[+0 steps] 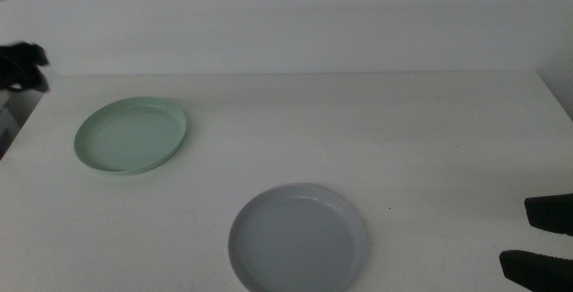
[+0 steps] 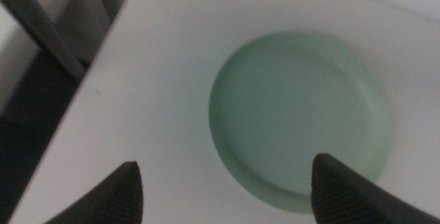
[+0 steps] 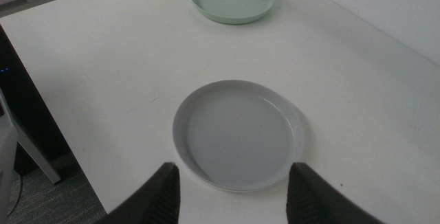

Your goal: Stack the three bowls on top of each other.

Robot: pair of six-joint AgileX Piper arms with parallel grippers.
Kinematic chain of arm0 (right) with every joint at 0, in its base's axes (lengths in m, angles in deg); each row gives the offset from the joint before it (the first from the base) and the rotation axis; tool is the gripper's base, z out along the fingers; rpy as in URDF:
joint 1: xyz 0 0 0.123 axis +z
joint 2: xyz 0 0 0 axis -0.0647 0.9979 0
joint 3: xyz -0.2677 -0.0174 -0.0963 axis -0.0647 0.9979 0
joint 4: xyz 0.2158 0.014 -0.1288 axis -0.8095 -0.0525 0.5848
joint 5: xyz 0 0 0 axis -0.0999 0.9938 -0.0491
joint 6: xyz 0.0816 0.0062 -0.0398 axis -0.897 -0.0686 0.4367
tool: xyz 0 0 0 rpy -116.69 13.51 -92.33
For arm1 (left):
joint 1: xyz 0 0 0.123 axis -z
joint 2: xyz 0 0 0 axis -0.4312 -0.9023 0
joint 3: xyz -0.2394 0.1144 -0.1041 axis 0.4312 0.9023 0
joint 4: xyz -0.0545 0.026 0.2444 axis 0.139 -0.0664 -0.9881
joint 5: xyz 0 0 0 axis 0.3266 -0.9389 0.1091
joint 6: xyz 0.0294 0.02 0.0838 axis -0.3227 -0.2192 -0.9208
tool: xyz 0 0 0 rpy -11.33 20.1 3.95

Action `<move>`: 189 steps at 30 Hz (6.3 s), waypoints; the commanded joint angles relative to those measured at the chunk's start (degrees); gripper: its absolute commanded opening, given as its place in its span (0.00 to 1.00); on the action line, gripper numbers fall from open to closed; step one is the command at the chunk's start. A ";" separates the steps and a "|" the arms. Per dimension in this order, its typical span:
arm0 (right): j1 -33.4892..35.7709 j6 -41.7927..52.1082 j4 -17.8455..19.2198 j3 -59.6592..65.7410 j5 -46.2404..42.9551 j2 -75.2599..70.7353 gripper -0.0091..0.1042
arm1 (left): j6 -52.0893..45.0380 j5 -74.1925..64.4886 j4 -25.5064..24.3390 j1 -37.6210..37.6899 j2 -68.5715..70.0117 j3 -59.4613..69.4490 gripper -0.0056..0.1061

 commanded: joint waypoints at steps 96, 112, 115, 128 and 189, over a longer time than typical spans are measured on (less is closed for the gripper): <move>0.06 0.58 -0.93 -1.33 -3.30 0.07 0.44 | -7.93 15.32 5.42 25.87 17.81 14.59 0.95; 0.06 0.75 -0.92 -1.33 -3.71 0.07 0.44 | -7.93 16.66 1.77 25.55 18.64 14.59 0.95; 0.02 -1.65 0.07 -1.33 -7.11 1.47 0.44 | -7.93 16.93 1.77 25.55 18.64 14.54 0.95; -9.62 -35.65 24.47 -12.05 -22.28 23.07 0.44 | -3.71 9.61 -4.53 22.84 21.03 7.41 0.95; -30.10 -17.60 21.13 36.89 -33.60 -35.27 0.44 | -6.31 38.34 -3.04 14.71 82.99 67.56 0.95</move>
